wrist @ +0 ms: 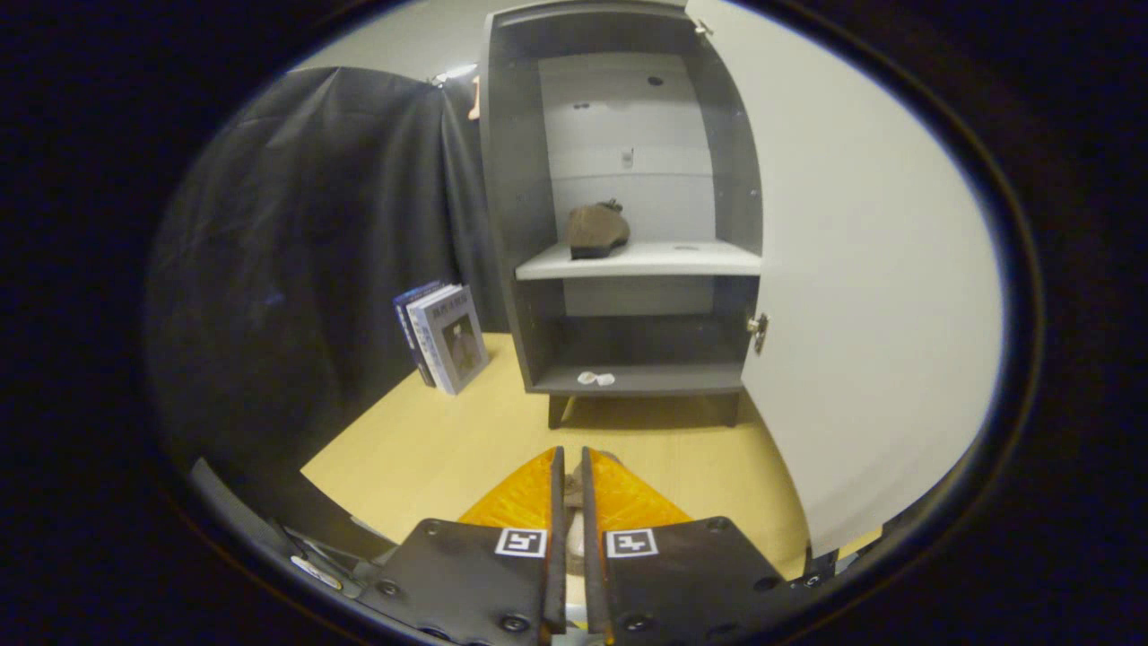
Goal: Open the shoe cabinet door, grab the shoes and put them into the shoe cabinet, then close the shoe cabinet door.
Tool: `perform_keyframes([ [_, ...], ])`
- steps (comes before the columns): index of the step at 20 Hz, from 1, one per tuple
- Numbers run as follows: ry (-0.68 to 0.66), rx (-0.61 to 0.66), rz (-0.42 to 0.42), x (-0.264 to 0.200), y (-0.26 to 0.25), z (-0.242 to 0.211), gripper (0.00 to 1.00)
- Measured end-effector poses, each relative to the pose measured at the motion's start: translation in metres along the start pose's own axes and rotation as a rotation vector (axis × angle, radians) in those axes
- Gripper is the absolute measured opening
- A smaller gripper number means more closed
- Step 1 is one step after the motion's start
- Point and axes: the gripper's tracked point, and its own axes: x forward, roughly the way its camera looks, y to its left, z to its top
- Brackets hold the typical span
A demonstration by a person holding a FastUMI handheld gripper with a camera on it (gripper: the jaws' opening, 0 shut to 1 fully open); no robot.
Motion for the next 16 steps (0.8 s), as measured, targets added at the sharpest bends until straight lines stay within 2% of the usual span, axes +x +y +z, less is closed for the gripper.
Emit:
perform_keyframes([
  [4, 0.141, -0.031, -0.008, 0.045, 0.013, -0.058, 0.15],
  [8, 0.25, -0.037, -0.037, 0.079, 0.017, -0.107, 0.25],
  [16, 0.377, -0.081, -0.107, 0.119, 0.015, -0.159, 0.25],
])
